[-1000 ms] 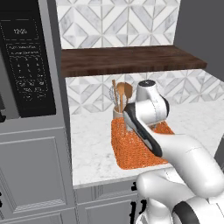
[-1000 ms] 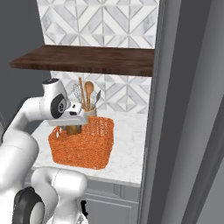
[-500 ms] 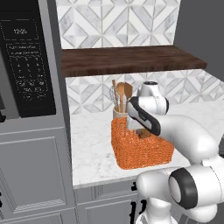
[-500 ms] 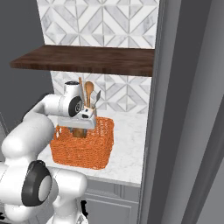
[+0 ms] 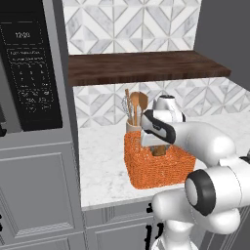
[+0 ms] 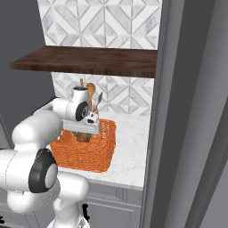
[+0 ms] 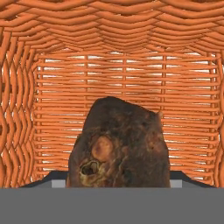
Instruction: Open the cabinet, pick up the bread from the cabinet and place it in the basket. Then move the basket to the dining counter.
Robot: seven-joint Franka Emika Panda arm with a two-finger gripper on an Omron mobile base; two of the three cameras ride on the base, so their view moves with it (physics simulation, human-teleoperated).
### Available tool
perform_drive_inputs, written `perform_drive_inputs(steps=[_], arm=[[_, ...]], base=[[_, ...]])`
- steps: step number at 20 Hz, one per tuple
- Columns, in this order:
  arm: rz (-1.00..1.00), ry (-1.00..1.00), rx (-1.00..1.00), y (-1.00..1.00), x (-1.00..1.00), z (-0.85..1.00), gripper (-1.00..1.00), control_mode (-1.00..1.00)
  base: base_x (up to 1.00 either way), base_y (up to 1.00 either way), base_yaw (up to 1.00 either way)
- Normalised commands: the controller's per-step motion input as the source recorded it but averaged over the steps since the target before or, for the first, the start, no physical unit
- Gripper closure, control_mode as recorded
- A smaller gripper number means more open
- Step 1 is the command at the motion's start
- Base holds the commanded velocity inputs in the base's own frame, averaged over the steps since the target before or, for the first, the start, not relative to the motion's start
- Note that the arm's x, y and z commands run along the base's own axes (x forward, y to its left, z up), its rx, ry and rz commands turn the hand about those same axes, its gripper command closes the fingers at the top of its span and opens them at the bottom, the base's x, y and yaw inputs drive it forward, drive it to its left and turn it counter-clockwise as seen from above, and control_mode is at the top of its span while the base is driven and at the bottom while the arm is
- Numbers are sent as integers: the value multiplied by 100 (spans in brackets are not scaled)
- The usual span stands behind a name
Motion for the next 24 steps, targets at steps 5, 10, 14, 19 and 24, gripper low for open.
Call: perform_drive_inputs(steps=[5,10,14,19,24], arm=[[0,-3,0,0,0,0,-100,-100],[0,-8,0,1,-4,0,-100,-100],[0,-11,-2,0,-19,8,-100,-100],[-10,-18,-8,0,-51,46,-100,-100],[-30,-11,-7,-18,-55,59,-100,-100]], base=[[0,0,0],[0,0,0],[0,0,0],[0,0,0],[0,0,0]])
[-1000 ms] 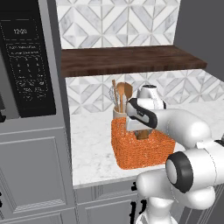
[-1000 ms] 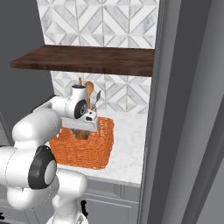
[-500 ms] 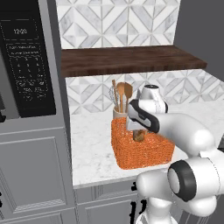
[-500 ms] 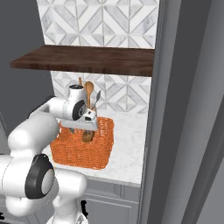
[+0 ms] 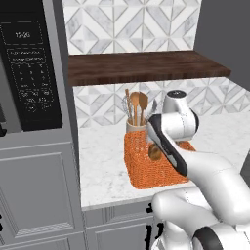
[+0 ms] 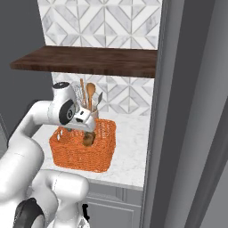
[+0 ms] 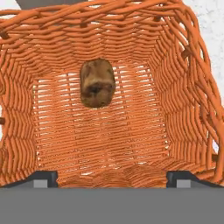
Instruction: Open the cabinet, pick up the bread from the cabinet and place it in the basket. Then move the basket to the dining counter.
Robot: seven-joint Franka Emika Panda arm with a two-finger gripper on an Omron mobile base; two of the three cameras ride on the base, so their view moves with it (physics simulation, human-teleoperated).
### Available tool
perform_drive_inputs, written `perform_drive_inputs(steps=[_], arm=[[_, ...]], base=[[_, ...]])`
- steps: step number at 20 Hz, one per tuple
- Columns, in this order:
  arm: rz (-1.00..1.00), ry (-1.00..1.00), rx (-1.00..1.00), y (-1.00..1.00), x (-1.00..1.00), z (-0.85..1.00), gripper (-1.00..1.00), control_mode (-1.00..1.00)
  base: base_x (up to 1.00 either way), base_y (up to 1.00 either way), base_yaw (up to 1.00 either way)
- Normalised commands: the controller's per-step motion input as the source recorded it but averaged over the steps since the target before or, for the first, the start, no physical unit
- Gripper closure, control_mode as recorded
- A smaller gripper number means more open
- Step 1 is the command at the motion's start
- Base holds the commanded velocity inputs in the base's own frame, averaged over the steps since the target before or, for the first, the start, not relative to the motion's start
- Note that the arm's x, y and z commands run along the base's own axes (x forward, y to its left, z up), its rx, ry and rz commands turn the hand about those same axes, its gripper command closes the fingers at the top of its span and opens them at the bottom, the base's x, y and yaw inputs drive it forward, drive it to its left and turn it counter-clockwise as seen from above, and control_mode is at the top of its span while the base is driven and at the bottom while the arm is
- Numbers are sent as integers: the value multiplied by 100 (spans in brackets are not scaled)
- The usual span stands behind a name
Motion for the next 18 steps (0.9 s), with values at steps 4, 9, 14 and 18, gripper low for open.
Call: perform_drive_inputs(steps=[4,9,14,18], arm=[[-47,0,0,-53,-11,17,-100,-100],[-33,5,1,-68,14,16,-100,-100],[-6,29,18,-29,16,-7,-100,-100],[-1,22,25,-42,7,0,-100,-100]], base=[[0,0,0],[0,0,0],[0,0,0],[0,0,0]])
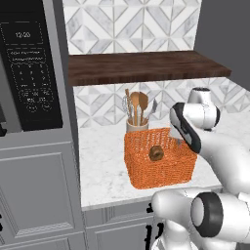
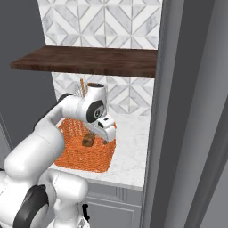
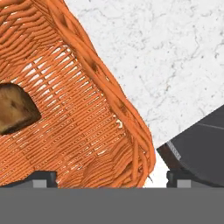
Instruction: Open the cabinet, pick up the bread from the cabinet and place it in the basket. Then move the basket to the dining counter.
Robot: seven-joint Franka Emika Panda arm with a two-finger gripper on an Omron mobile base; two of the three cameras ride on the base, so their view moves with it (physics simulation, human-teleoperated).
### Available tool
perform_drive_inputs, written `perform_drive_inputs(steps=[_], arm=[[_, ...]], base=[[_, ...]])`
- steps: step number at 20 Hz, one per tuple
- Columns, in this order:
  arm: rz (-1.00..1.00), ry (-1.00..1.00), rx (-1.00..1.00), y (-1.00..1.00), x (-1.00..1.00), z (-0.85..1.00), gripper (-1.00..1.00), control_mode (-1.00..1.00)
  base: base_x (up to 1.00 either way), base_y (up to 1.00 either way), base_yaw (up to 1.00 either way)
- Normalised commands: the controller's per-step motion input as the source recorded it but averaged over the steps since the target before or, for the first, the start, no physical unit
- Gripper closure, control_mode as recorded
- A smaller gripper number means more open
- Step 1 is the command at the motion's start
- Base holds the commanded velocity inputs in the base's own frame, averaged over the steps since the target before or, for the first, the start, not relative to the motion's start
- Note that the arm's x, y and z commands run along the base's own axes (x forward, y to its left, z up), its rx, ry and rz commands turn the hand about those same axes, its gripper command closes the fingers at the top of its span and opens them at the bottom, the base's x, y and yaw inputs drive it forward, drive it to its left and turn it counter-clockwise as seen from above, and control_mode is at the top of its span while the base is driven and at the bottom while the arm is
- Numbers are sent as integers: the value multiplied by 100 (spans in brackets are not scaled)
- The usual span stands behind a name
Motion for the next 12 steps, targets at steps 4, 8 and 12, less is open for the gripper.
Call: perform_drive_inputs(steps=[4,8,12], arm=[[-6,4,11,-37,-12,3,-100,-100],[-4,0,0,-4,-59,-3,-100,-100],[0,0,0,4,-64,-9,-100,-100]], base=[[0,0,0],[0,0,0],[0,0,0]])
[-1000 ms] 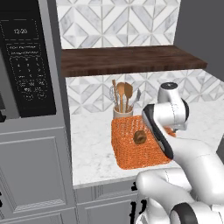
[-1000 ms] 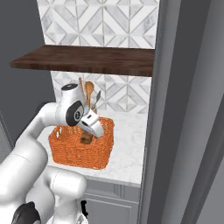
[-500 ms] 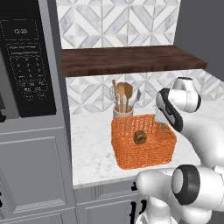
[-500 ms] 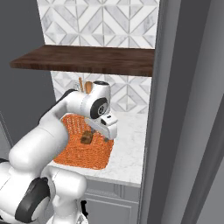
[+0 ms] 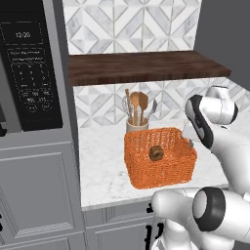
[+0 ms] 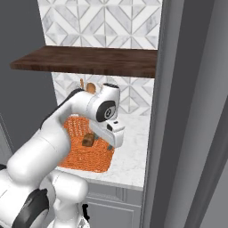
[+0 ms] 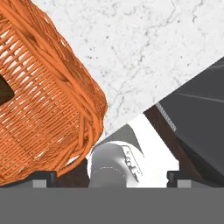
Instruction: Open the cabinet, pick up the bread from the cabinet and place it in the basket. Then move the basket to the dining counter.
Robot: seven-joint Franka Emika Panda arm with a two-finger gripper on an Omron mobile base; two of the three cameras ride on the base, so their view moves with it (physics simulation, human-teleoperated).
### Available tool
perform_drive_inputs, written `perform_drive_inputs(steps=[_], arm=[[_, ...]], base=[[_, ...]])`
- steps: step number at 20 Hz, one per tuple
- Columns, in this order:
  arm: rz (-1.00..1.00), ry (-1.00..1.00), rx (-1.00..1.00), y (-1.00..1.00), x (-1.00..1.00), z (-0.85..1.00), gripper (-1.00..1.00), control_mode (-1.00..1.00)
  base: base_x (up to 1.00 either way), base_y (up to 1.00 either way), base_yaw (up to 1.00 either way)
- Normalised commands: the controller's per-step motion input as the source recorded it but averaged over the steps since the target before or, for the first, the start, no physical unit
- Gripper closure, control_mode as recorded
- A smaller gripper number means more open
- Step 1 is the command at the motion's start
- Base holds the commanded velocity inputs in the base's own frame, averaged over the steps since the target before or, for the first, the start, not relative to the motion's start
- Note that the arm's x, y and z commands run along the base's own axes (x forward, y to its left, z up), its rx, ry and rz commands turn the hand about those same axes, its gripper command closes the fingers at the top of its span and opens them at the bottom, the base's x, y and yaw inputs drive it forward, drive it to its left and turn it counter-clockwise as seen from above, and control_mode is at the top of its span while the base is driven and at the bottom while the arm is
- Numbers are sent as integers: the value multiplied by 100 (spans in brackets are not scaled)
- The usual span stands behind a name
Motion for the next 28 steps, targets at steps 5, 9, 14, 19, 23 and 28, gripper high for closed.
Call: perform_drive_inputs(steps=[5,9,14,19,23,28], arm=[[0,0,0,7,4,-12,-100,-100],[0,0,0,0,48,0,-100,-100],[0,0,-1,0,10,-26,-100,-100],[0,0,-3,0,12,-40,-100,-100],[0,0,-1,0,34,-34,-100,-100],[0,0,0,0,2,-30,-100,-100]], base=[[0,0,0],[0,0,0],[0,0,0],[0,0,0],[0,0,0],[0,0,0]])
